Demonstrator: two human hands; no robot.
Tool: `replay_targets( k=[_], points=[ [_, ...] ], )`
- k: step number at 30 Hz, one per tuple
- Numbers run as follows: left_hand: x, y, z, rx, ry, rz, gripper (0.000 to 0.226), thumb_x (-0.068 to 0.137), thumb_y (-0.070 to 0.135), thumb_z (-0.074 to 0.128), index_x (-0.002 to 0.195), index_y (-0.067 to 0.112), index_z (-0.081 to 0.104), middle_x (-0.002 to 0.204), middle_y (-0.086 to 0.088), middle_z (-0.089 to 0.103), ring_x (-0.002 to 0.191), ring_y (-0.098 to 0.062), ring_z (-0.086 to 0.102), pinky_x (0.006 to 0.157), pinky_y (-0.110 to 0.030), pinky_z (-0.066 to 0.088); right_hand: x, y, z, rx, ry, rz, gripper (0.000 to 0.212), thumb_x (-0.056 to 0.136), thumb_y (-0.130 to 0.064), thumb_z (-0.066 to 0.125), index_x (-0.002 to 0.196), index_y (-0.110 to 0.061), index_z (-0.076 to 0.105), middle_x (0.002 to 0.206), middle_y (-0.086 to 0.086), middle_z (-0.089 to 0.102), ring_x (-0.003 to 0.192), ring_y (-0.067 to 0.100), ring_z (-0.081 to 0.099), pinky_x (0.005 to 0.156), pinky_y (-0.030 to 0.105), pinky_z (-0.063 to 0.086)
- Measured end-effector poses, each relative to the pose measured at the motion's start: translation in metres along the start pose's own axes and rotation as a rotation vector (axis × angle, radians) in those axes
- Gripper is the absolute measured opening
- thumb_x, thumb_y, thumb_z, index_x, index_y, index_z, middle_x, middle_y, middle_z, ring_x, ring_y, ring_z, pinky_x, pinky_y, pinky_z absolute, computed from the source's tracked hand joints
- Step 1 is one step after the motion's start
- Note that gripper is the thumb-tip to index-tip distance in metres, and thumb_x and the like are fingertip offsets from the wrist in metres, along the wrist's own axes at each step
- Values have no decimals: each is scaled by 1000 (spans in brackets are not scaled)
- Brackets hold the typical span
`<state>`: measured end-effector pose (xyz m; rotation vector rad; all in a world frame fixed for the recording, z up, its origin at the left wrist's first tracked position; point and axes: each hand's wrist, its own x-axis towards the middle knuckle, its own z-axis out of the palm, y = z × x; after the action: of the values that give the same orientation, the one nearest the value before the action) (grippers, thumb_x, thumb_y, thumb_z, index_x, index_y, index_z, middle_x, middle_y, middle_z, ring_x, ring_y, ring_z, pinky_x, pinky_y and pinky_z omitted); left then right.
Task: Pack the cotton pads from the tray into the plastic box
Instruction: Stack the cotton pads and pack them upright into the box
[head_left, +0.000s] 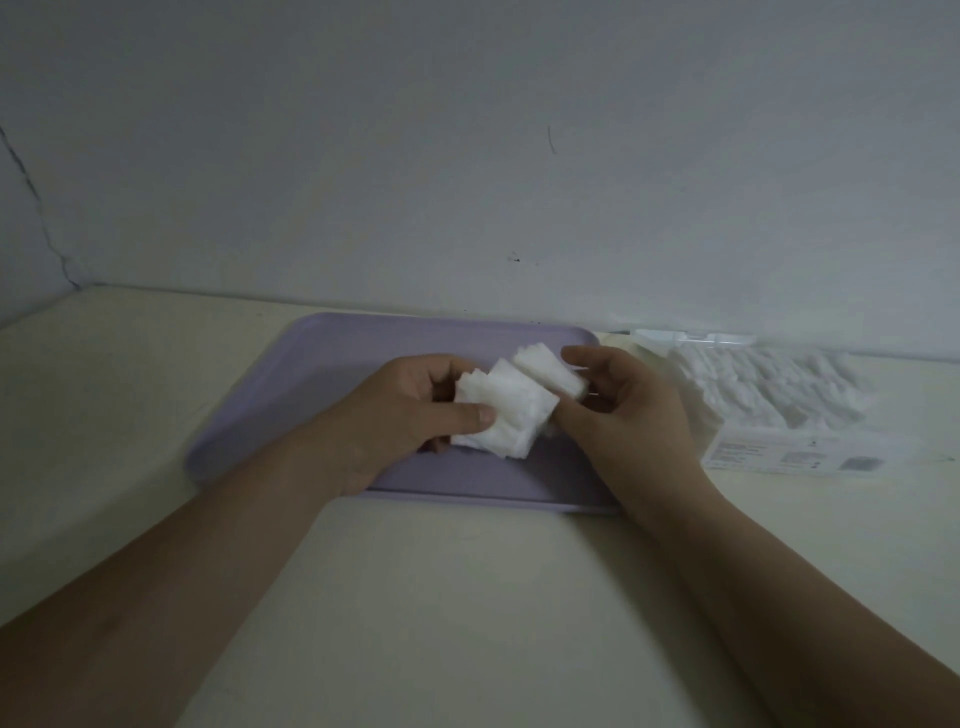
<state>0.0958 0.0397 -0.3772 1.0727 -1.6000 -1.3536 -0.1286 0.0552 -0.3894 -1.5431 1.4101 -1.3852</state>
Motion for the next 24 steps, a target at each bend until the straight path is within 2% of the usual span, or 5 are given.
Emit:
replay_targets(
  k=[3,10,15,19,24],
  points=[
    [1,-1,0,-98,-13,-19,17,76,22,77,92,23,79,94,-12,75,85,-29,61,68,-34,46,1,1,-1,8,5,-9,32,81,-20,84,109,-27,71,96,-9,78,89,5,74,81,20,58],
    [2,-1,6,172,171,97,19,85,3,80,87,21,74,79,7,77,65,-5,64,57,-18,50,0,0,0,-31,-70,-38,30,83,-19,81,107,-36,73,99,-10,78,85,13,74,81,27,61],
    [4,-2,-1,416,310,214,21,76,11,89,83,22,73,88,6,76,56,6,54,64,-20,47,0,-2,-1,-70,-59,-47,27,87,-17,77,109,-32,72,93,-12,75,77,10,70,67,9,53],
    [5,5,-11,203,366,203,21,73,9,86,73,24,72,77,2,76,70,-11,66,72,-33,56,0,0,0,-119,-12,-41,26,88,-21,76,110,-33,71,87,-19,71,74,-2,65,65,4,47],
    [6,15,-6,-47,391,137,16,73,10,76,77,15,62,74,-9,68,63,-22,59,51,-26,48,-1,0,-2,-109,54,-67,27,90,-23,74,112,-35,67,89,-21,68,79,-14,63,70,1,45]
  ],
)
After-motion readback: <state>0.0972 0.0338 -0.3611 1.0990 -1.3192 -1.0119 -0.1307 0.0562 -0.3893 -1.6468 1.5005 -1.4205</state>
